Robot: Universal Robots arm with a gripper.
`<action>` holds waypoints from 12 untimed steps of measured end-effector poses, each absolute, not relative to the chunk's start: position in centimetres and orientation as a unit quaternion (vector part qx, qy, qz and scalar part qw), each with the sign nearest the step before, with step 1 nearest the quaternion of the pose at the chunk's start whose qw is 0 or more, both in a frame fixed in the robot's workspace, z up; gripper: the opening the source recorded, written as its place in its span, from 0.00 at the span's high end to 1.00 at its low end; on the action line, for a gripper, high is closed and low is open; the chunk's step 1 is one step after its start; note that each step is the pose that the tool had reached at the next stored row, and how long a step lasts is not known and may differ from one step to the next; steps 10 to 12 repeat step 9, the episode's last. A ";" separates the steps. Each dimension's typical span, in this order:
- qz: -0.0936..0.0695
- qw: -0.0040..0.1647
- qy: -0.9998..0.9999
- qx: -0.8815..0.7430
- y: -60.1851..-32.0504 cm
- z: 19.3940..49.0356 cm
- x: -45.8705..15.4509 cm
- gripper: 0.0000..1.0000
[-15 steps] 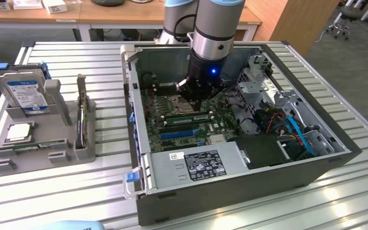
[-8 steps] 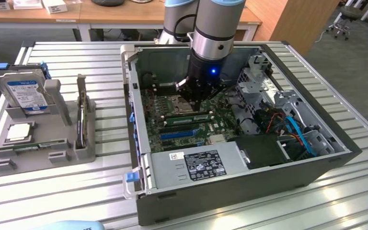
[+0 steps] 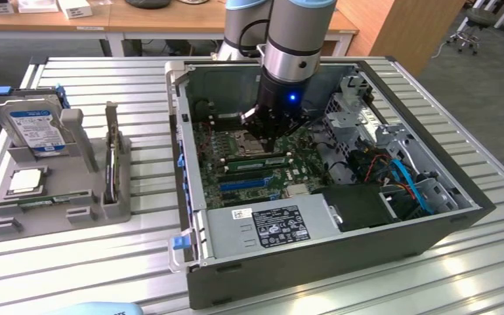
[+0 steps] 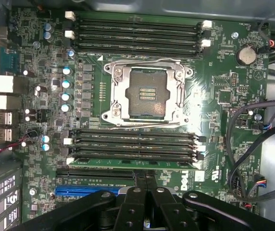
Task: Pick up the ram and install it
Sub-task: 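Press down the ram until it locks into place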
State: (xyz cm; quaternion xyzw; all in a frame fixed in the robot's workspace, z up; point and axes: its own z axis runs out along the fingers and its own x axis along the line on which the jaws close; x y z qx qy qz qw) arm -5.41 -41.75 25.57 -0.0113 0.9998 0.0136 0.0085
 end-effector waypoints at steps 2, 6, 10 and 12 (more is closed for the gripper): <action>0.014 0.009 1.000 -0.008 -41.7 25.6 -5.4 0.90; 0.014 0.009 1.000 -0.007 -41.7 25.6 -5.4 0.90; 0.014 0.009 1.000 -0.007 -41.7 25.6 -5.4 0.90; 0.014 0.009 1.000 -0.007 -41.7 25.6 -5.4 0.90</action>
